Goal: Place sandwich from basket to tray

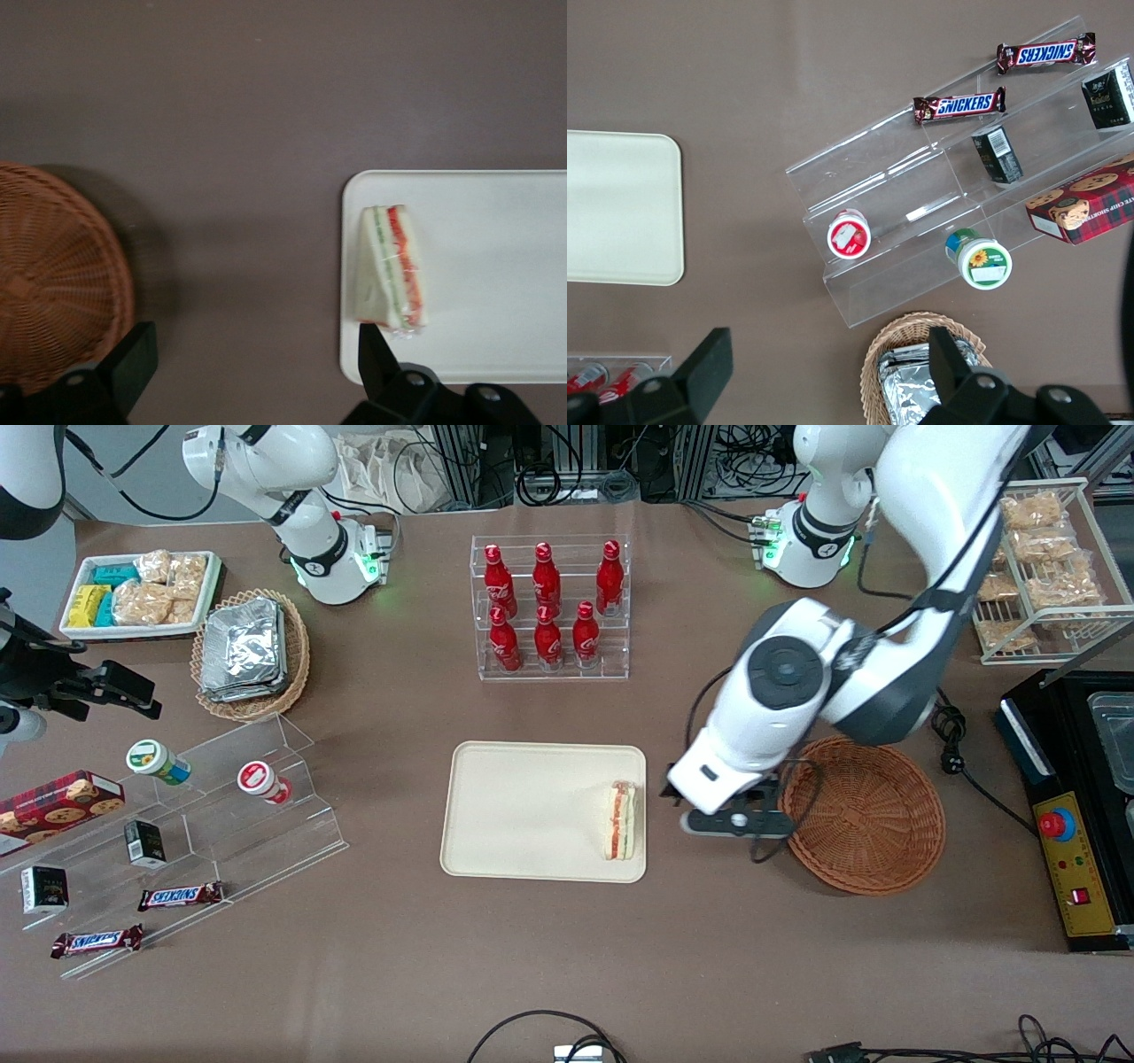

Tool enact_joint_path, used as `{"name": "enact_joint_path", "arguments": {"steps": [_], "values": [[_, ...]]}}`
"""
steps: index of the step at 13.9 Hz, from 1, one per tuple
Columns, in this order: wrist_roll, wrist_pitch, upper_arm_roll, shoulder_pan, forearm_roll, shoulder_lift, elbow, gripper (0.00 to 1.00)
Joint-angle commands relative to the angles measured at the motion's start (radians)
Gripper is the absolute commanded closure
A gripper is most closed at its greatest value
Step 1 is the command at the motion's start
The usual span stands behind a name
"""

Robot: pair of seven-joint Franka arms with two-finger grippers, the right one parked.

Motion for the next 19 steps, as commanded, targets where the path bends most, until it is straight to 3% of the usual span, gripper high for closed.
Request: {"name": "enact_joint_path", "arguments": {"steps": [1, 5, 7, 9, 12, 15, 19], "values": [[0.067, -0.059, -0.015, 0.072, -0.023, -0.074, -0.042, 0.0], [0.231, -0.122, -0.013, 0.175, -0.038, -0.166, -0.084, 0.0], [0.276, -0.117, 0.022, 0.174, -0.075, -0.244, -0.126, 0.0], [0.336, -0.117, 0.085, 0.168, -0.16, -0.287, -0.129, 0.0], [0.436, -0.137, 0.291, 0.058, -0.275, -0.361, -0.132, 0.0], [0.5, -0.172, 0.471, -0.07, -0.291, -0.404, -0.135, 0.0], [0.514, -0.205, 0.522, -0.092, -0.308, -0.422, -0.135, 0.0]]}}
